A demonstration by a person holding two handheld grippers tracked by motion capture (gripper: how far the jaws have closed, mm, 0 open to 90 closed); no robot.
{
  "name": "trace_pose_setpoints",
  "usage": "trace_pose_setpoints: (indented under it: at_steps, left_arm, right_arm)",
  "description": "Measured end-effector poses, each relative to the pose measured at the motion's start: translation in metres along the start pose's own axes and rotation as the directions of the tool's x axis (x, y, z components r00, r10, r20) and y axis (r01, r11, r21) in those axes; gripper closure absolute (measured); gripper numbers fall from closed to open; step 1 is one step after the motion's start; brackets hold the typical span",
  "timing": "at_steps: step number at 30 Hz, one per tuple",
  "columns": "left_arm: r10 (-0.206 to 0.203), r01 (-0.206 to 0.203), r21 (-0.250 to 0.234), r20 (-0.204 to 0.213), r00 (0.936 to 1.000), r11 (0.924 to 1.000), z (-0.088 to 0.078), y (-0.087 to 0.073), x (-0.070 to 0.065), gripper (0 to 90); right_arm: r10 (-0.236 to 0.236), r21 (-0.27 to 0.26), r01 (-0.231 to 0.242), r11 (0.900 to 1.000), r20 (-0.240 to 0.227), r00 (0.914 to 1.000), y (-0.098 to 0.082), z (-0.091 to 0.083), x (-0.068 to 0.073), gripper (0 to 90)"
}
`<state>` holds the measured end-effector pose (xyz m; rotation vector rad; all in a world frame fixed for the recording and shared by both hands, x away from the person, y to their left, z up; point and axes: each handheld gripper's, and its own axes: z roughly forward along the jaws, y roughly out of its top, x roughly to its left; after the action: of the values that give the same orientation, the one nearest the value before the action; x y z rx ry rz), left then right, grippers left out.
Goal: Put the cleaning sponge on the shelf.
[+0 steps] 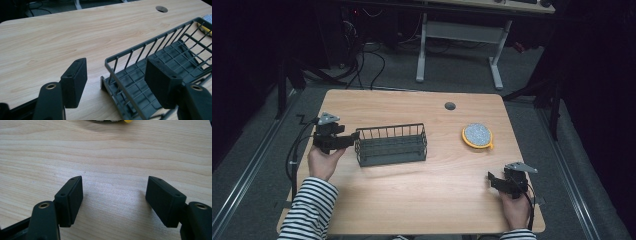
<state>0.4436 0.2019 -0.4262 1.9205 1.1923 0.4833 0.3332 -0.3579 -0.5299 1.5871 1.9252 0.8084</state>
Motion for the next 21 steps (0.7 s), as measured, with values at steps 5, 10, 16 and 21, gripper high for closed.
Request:
trace_pose_setpoints:
  at_steps: [5,10,16,21]
  left_arm:
    - [-0.002,0.002,0.019,-0.001,1.0000,0.9998,0.015,0.005,-0.003,36.4]
    - [-0.008,0.009,0.056,-0.012,0.9999,0.9984,0.028,0.007,0.000,39.1]
    - [-0.004,0.002,0.091,0.013,0.9999,0.9959,0.041,0.008,0.006,46.5]
    - [0.005,-0.006,0.093,0.011,0.9999,0.9957,0.045,0.008,0.006,52.3]
  right_arm:
    - [0.000,0.002,0.000,1.000,0.000,1.0000,0.000,0.000,0.000,30.2]
    - [0.001,0.002,-0.001,1.000,-0.002,1.0000,0.000,0.000,0.000,30.2]
    - [0.001,0.000,-0.001,1.000,-0.003,1.0000,0.000,0.000,0.000,30.2]
    - [0.003,0.001,-0.003,1.000,-0.002,1.0000,0.000,0.000,0.000,30.2]
